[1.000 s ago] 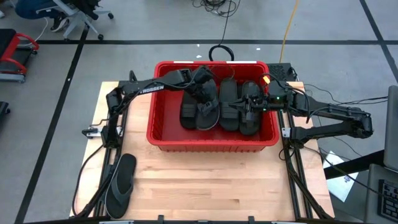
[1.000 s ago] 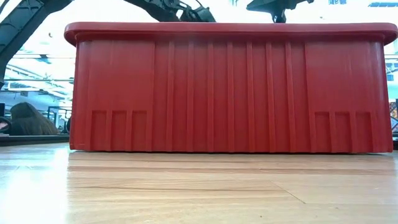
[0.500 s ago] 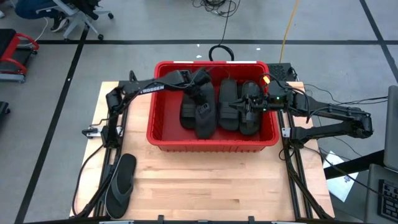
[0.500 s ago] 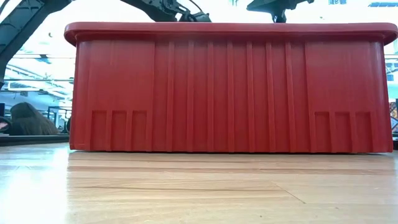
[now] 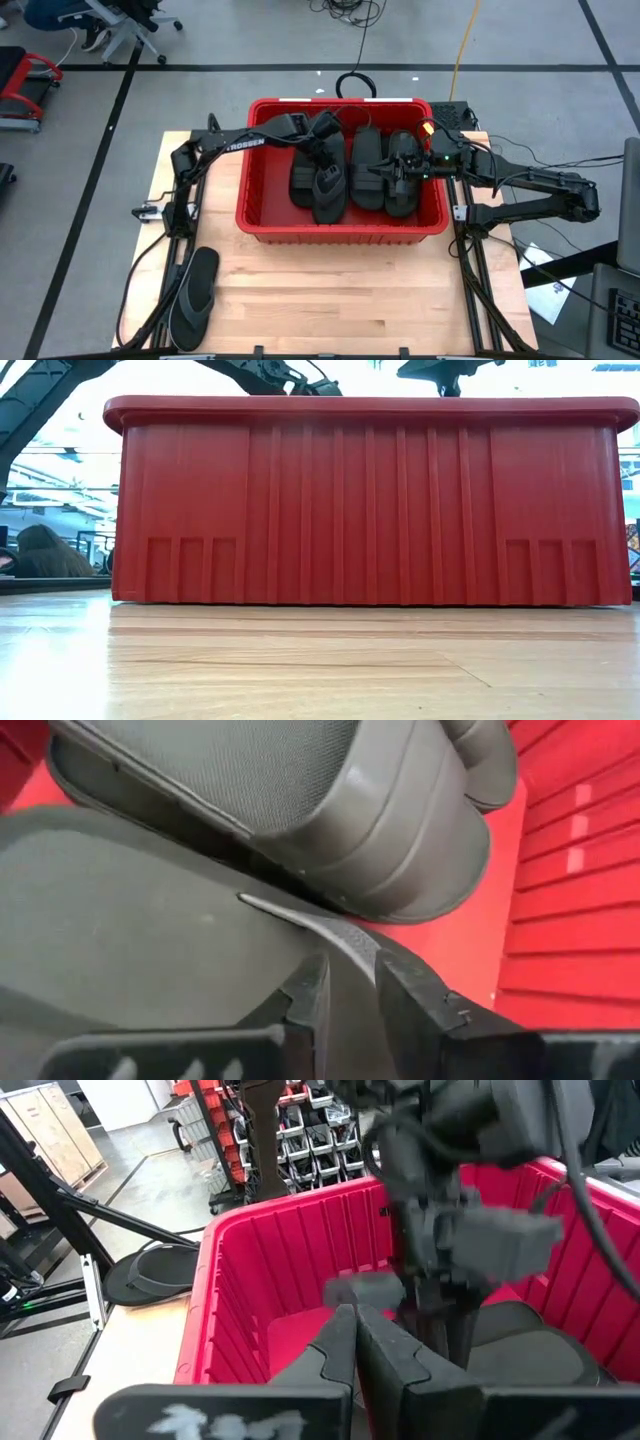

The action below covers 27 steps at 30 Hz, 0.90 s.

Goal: Pick and place slides into bin
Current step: Put the black slipper into the red bin

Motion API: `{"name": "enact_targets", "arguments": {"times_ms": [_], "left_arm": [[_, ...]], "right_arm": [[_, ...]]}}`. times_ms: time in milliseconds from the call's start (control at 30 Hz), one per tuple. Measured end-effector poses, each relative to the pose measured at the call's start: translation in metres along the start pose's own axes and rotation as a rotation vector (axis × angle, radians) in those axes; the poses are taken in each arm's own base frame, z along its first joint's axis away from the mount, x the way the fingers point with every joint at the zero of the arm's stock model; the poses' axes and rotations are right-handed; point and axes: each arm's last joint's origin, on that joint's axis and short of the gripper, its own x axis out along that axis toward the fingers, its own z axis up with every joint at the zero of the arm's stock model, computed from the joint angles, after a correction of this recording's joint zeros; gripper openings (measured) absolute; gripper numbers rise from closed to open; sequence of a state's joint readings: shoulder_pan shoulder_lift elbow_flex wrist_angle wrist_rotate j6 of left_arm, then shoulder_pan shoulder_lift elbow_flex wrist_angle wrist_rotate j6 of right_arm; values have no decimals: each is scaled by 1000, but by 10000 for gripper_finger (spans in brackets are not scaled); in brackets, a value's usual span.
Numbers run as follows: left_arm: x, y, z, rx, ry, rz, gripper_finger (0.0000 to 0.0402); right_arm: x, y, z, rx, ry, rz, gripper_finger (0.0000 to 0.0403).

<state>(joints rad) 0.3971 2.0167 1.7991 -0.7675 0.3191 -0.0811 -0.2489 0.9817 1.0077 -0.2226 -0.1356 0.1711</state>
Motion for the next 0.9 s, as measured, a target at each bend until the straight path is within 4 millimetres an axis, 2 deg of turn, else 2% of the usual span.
{"name": "enact_targets", "arguments": {"times_ms": [100, 267, 433, 533, 600, 667, 900], "left_arm": [[-24, -7, 6, 86, 4, 20, 76], [-88, -34, 14, 297, -68, 57, 76], [-156, -75, -1, 449, -160, 34, 74], [-192, -102, -18, 548, -201, -12, 46], [-208, -119, -33, 642, -188, -113, 15], [-222, -133, -46, 693, -191, -183, 7], [-254, -170, -74, 640, -243, -218, 0]], "right_arm": [[0, 0, 0, 4, 1, 6, 4], [0, 1, 0, 1, 6, 28, 4], [0, 0, -2, -28, 25, 23, 4], [0, 0, -5, -56, 51, 19, 4], [0, 0, -6, -75, 64, 18, 4], [0, 0, -8, -88, 82, 31, 4], [10, -6, -19, -71, 206, 156, 1]]}}
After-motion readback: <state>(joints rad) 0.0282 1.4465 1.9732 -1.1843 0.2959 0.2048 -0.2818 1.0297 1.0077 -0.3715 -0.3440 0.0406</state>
